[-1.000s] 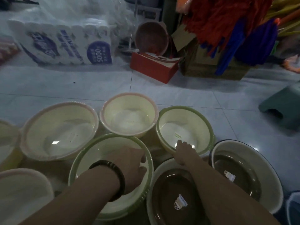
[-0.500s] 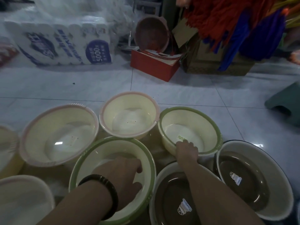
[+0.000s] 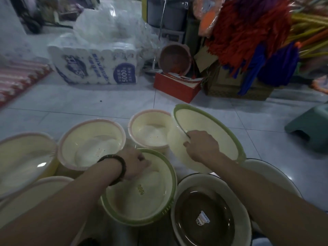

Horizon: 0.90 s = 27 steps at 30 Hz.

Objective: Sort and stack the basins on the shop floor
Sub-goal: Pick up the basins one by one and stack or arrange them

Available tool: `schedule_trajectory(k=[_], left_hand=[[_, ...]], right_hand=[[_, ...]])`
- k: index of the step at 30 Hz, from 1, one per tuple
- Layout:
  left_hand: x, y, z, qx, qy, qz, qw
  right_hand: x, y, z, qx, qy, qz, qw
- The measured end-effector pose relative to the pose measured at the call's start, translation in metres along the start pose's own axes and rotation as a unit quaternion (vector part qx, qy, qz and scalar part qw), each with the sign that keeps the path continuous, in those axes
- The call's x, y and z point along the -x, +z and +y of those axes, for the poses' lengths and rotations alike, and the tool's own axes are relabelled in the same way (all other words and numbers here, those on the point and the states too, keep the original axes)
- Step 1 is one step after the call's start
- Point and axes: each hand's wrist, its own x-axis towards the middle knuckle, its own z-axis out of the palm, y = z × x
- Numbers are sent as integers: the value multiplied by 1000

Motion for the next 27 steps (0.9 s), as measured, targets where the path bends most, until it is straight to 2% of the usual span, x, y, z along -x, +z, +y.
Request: schedule_trajectory(k=[1, 3, 5, 6, 8, 11, 12, 14, 16, 17, 18, 20, 21, 22, 23, 24, 26, 27], left_hand=[[6, -2, -2, 107, -17, -5, 994], [19, 1, -1, 288, -38, -28, 957], [29, 16, 3, 439, -56, -36, 896], [33, 27, 3, 496, -63, -14, 866], [40, 50, -8, 543, -83, 48, 834], [51, 65, -38, 543, -106, 65, 831], [54, 64, -45, 537, -101, 71, 835], [55, 56, -56, 505, -82, 105, 853], [52, 49, -67, 490, -88, 147, 855], [51, 44, -72, 504, -98, 159, 843], [48, 38, -79, 521, -111, 169, 829], [40, 19, -93, 526, -139, 187, 818], [35, 9, -100, 512, -163, 186, 822], [31, 2, -106, 496, -188, 181, 828], [27, -3, -110, 481, -207, 166, 835], [23, -5, -113, 474, -222, 145, 840], [16, 0, -118, 459, -246, 104, 847], [10, 4, -122, 448, -256, 94, 851]], right_hand=[[19, -11, -18, 7, -31, 6, 999], [61, -24, -47, 30, -100, 26, 994], [100, -25, -68, 53, -162, 47, 984], [116, -21, -76, 65, -188, 50, 979], [141, -10, -87, 86, -244, 25, 966], [157, -8, -93, 18, -291, -91, 952], [158, -12, -91, -10, -276, -115, 954], [157, -23, -86, -20, -254, -106, 961], [156, -37, -81, -114, -230, -88, 962], [153, -43, -77, -195, -204, -54, 958], [147, -47, -73, -241, -168, 16, 956], [132, -51, -62, -211, -51, 154, 964], [127, -49, -53, -197, 29, 169, 965], [124, -44, -46, -230, 114, 124, 958], [122, -37, -41, -303, 189, 43, 933], [121, -26, -38, -387, 245, -43, 888], [120, -5, -35, -499, 301, -159, 797], [118, 7, -34, -511, 309, -182, 781]])
